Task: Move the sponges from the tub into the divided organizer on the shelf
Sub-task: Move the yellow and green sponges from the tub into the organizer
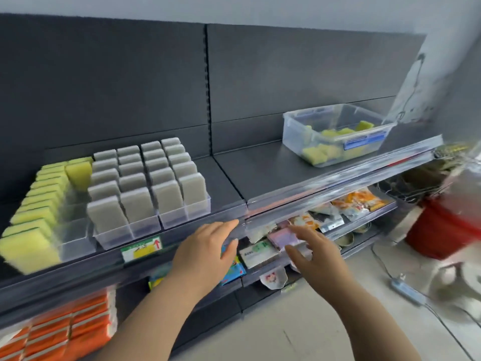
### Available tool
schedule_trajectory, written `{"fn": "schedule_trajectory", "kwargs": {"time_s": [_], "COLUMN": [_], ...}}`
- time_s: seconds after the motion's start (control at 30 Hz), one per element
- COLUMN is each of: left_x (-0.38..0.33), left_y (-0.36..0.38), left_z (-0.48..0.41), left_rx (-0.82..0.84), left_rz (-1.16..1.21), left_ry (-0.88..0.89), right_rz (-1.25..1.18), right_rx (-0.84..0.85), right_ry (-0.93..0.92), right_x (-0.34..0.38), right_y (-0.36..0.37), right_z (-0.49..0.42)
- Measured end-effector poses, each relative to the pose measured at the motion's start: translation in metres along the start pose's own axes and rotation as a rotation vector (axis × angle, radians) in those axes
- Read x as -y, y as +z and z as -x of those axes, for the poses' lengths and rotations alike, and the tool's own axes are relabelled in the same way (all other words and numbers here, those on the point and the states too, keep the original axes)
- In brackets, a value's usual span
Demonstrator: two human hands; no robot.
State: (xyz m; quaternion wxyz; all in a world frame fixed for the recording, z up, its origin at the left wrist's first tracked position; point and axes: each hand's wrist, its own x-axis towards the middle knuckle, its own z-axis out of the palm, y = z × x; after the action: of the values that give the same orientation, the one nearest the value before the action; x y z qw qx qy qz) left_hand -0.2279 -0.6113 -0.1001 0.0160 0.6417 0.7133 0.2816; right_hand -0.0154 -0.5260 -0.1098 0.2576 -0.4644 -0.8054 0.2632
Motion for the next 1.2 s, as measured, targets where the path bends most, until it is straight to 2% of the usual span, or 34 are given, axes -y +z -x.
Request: {"fn": "schedule_trajectory", "kwargs": {"time_s": [0.17, 0.33, 0.7, 0.83, 0.97, 1.1, 1.2], "left_x": [-0.089, -0.148, -0.173, -0.176, -0.172, -0.167, -0.159], "left_y": [0.072, 0.128, 0.218, 0.222, 0.221, 0.209, 0.208], "left_z": [-0.071, -0.122, -0.176, -0.226, -0.307, -0.390, -0.431], "left_rx": [0.018, 0.043, 0.215, 0.083, -0.075, -0.244, -0.258], "left_rz": [0.026, 0.058, 0.085, 0.113, 0.169, 0.188, 0.188], "left_ry": [0.109, 0.174, 0.190, 0.272, 0.310, 0.334, 0.337], "right_rz": [0.036, 0.051, 0.047, 0.054, 0.090, 0.100, 0.044], "right_rx": [-0.108, -0.146, -0.142, -0.094, -0.089, -0.129, -0.203], "right_ry": [0.081, 0.184, 0.265, 0.267, 0.222, 0.182, 0.139], "right_x": [-0.091, -0.176, -0.268, -0.286, -0.300, -0.303, -0.303], "right_y": [-0.081, -0.135, -0.160, -0.166, -0.190, -0.225, -0.238], "right_z": [-0.009, -0.003, -0.046, -0.091, -0.174, -0.256, -0.294]}}
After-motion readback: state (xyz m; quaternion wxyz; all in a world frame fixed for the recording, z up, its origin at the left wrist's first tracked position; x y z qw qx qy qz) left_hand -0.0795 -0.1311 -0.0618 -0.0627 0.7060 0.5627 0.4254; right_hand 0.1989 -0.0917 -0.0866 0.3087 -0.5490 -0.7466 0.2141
